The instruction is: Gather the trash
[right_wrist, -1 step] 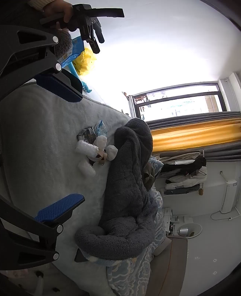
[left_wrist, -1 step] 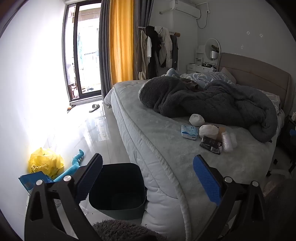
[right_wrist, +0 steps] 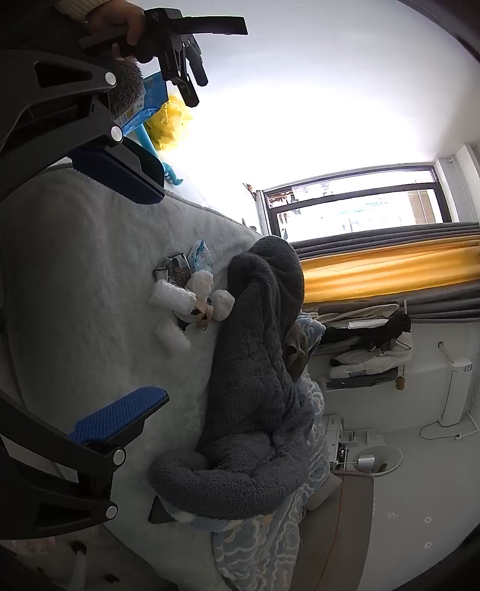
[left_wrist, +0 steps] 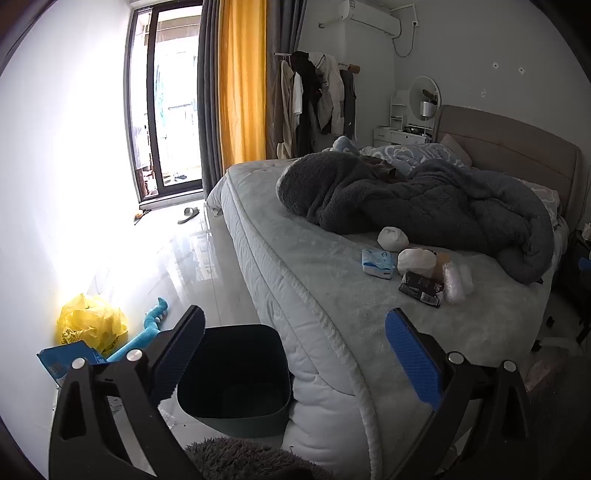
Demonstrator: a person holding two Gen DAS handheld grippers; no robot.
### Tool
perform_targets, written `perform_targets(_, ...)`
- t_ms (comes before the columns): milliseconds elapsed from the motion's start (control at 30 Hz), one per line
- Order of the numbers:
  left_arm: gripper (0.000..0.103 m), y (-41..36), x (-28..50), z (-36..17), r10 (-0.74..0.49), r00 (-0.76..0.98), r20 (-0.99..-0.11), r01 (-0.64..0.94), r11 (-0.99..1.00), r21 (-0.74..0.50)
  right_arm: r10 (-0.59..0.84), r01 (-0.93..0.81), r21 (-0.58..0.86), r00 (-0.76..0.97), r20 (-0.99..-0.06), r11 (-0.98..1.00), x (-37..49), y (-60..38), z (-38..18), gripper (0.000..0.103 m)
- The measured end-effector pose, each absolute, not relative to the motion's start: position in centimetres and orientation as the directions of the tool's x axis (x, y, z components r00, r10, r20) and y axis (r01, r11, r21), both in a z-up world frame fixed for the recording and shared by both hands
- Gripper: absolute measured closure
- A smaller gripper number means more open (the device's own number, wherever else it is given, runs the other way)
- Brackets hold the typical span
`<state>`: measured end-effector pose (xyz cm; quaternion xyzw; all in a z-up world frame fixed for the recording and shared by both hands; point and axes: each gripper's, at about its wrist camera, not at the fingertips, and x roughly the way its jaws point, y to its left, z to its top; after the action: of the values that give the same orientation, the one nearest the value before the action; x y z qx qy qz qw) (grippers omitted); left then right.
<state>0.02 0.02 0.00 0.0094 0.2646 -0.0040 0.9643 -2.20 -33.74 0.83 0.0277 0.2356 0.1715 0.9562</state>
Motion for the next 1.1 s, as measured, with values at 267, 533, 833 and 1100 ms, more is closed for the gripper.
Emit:
perform_targets(267, 0.003, 0.02, 0.02, -0.01, -0.003, 0.859, -0.511, 0.013, 1.0, 0.016, 0.344, -0.315, 0.14, 0.828, -0.442, 0.939, -2.19, -33.79, 0.82, 0.003)
perform_targets(533, 0.003, 0.01, 0.04, -0.02, 0.0, 0.858, -0.513, 0.012, 1.0, 0.021, 0.344, -0.314, 0.14, 0.828, -0.442, 0.939, -2.17, -33.79, 0.83, 0.003)
perform_targets(833, 0.003, 0.01, 0.03, -0.03, 0.002, 0.858, -0.514, 0.012, 1.0, 0.024, 0.344, -0.314, 0.141, 0.829, -0.442, 0.939, -2.15, -33.82, 0.81, 0.003)
perform_targets(1100, 0.003, -0.01, 0.03, -0.03, 0.003, 0.857, -0.515, 0.012, 1.0, 0.027, 0.344, -0.314, 0.141, 0.828, -0.443, 0.939, -2.12, -33.85, 0.78, 0.003)
